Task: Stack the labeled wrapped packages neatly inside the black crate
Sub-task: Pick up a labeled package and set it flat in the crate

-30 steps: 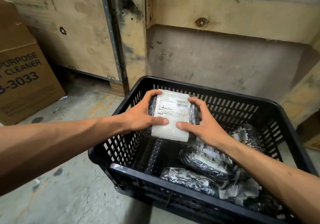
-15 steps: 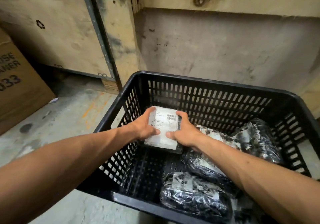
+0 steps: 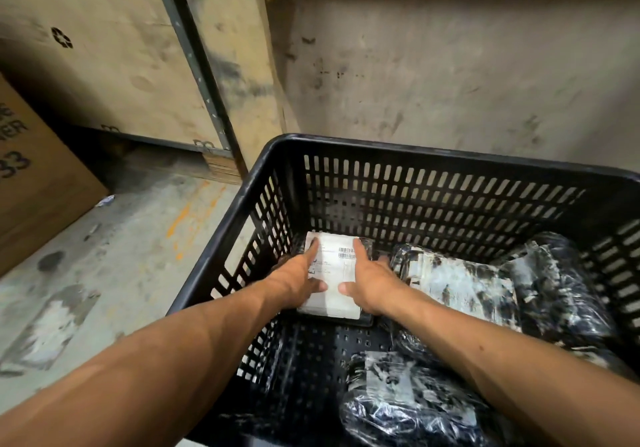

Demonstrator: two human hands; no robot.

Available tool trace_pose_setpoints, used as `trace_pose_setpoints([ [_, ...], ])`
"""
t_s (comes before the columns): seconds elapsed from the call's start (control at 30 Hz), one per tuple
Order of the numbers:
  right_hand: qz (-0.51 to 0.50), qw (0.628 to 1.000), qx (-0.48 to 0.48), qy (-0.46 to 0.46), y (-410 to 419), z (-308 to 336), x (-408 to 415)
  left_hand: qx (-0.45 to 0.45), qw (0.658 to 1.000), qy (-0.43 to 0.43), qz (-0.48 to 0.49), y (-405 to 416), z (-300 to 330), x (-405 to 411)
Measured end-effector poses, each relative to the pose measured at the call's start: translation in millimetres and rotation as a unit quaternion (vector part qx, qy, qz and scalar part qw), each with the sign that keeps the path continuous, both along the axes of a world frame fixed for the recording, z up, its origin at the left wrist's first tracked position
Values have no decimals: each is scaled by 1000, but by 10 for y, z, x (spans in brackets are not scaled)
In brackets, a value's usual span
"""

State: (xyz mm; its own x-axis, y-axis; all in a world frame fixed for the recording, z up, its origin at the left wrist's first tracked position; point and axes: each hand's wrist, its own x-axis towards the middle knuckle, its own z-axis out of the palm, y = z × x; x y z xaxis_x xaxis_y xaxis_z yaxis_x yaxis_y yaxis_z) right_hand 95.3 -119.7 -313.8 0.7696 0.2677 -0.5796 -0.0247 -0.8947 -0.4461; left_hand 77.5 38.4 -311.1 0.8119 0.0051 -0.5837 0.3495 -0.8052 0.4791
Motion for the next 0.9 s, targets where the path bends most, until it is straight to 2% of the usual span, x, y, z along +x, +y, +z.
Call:
trace_pose_setpoints([
  [0.1, 44, 995, -85, 2, 47, 9, -106, 109, 990, 1, -88, -62, 61, -36],
  [0.2, 201, 952, -204, -106, -64, 45, -73, 210, 959, -31, -187, -64, 150, -29],
  [0.3, 272, 941, -190, -72, -272, 91, 24, 265, 920, 26, -289, 6, 132, -19],
  [0.37, 297, 933, -194, -64, -294, 86, 18, 291, 891, 34, -347, 38, 67, -29],
  [0.57, 284, 931, -224, -44, -116, 0, -81, 237, 918, 29, -317, 78, 9, 37],
  [0.9, 292, 922, -254, -22, -54, 21, -38, 250, 909, 33, -331, 64, 43, 51],
])
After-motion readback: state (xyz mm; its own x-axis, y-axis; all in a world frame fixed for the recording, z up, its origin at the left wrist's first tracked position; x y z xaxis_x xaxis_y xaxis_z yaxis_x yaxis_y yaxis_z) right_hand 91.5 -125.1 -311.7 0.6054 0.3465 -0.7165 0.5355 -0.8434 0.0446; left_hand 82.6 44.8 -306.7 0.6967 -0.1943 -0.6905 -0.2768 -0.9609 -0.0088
